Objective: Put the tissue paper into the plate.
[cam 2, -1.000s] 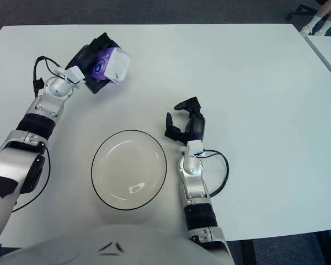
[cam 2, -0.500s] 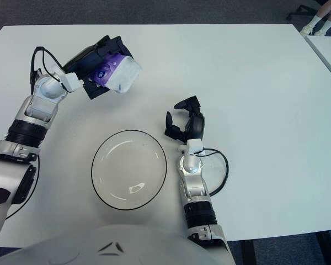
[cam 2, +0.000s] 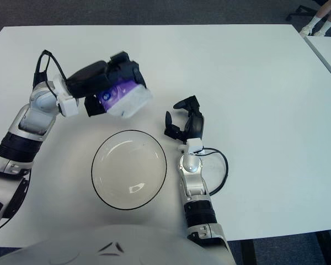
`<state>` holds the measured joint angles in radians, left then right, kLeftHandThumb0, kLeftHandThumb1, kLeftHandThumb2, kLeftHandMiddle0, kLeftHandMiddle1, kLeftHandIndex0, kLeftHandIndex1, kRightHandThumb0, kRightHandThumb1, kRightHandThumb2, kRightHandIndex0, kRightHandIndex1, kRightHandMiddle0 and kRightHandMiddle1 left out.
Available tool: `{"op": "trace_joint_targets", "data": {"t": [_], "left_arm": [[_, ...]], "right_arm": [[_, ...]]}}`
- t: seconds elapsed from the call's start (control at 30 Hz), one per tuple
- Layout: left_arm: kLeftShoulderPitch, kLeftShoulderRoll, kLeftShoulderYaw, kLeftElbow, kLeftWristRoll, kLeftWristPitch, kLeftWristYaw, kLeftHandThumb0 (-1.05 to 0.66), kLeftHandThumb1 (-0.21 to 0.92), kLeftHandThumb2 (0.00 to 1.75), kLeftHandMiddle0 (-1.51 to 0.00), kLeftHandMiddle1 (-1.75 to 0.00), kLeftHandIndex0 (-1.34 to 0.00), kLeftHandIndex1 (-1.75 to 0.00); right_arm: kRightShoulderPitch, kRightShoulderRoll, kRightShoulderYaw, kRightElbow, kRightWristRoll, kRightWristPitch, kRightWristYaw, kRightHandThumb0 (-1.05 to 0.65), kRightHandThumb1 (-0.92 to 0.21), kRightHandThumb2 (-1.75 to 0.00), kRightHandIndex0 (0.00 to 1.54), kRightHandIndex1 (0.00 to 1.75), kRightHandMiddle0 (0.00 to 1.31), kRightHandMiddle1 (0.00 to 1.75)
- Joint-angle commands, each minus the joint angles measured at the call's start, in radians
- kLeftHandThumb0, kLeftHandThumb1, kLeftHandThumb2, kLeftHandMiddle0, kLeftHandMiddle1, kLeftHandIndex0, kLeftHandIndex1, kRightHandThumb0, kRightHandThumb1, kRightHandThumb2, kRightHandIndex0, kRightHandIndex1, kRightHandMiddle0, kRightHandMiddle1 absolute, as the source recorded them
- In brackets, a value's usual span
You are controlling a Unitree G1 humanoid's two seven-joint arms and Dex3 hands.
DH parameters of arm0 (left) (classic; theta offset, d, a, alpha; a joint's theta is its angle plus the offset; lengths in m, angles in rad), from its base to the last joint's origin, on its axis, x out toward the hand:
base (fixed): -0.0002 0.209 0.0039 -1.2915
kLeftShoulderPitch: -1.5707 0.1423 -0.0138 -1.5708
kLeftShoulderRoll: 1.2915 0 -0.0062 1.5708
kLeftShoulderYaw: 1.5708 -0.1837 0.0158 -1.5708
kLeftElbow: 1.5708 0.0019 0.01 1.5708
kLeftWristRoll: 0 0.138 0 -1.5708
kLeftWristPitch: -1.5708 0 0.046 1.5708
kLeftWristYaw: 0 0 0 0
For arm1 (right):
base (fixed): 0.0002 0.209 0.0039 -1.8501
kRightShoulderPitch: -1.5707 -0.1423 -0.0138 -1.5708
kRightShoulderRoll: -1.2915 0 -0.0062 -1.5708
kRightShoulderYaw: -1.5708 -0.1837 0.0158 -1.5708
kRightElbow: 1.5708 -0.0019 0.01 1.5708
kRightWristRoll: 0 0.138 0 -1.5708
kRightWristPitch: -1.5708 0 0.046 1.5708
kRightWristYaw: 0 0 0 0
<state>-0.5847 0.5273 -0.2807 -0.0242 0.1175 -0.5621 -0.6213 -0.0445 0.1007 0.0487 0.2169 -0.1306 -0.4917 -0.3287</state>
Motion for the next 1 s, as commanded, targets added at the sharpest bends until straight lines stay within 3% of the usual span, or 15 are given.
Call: {"op": "trace_joint_targets", "data": {"t": [0.0, 0.1, 0.2, 0.33, 0.47, 0.6, 0.77, 0.97], "left_arm": [[0.003, 0.035, -0.023, -0.057, -0.076, -0.012, -0.094, 0.00, -0.07, 1.75, -0.90, -1.72, -0.68, -1.74], [0.088, 0.067, -0.016, -0.186, -0.073, -0.008, -0.108, 0.00, -0.07, 1.75, -0.90, -1.72, -0.68, -1.75], [0.126, 0.080, -0.011, -0.259, -0.066, 0.020, -0.117, 0.00, -0.07, 1.75, -0.91, -1.71, -0.68, -1.75], [0.135, 0.098, -0.013, -0.311, -0.050, 0.038, -0.145, 0.00, -0.07, 1.75, -0.91, -1.70, -0.68, -1.75], [0.094, 0.144, -0.051, -0.311, -0.073, 0.038, -0.251, 0.00, -0.07, 1.75, -0.90, -1.73, -0.67, -1.75], [0.041, 0.163, -0.081, -0.269, -0.078, -0.025, -0.324, 0.00, -0.10, 1.75, -0.93, -1.74, -0.74, -1.63], [-0.003, 0.159, -0.103, -0.201, -0.070, -0.174, -0.352, 0.00, -0.12, 1.75, -0.96, -1.75, -0.80, -1.54], [0.013, 0.162, -0.121, -0.213, -0.091, -0.222, -0.359, 0.00, -0.06, 1.73, -0.79, -1.75, -0.77, -1.72]], "right_arm": [[0.099, -0.023, -0.011, 0.132, -0.041, -0.017, -0.014, -0.01, -0.42, -1.08, 0.67, 1.37, 0.42, 1.75], [0.105, -0.023, -0.005, 0.114, -0.063, -0.007, -0.031, -0.01, -0.41, -1.09, 0.67, 1.37, 0.42, 1.75], [0.106, -0.022, 0.000, 0.103, -0.069, 0.008, -0.040, -0.01, -0.41, -1.10, 0.68, 1.37, 0.41, 1.75], [0.106, -0.018, 0.002, 0.094, -0.062, 0.030, -0.041, -0.01, -0.40, -1.10, 0.68, 1.38, 0.41, 1.75], [0.094, -0.016, -0.005, 0.109, -0.041, 0.037, -0.031, -0.01, -0.39, -1.12, 0.69, 1.38, 0.42, 1.75], [0.094, -0.015, -0.007, 0.113, -0.036, 0.030, -0.026, -0.01, -0.39, -1.12, 0.69, 1.38, 0.43, 1.75], [0.093, -0.016, -0.009, 0.118, -0.035, 0.016, -0.020, -0.01, -0.39, -1.12, 0.69, 1.37, 0.43, 1.75], [0.095, -0.018, -0.010, 0.121, -0.034, 0.006, -0.014, -0.01, -0.39, -1.11, 0.68, 1.37, 0.43, 1.75]]}}
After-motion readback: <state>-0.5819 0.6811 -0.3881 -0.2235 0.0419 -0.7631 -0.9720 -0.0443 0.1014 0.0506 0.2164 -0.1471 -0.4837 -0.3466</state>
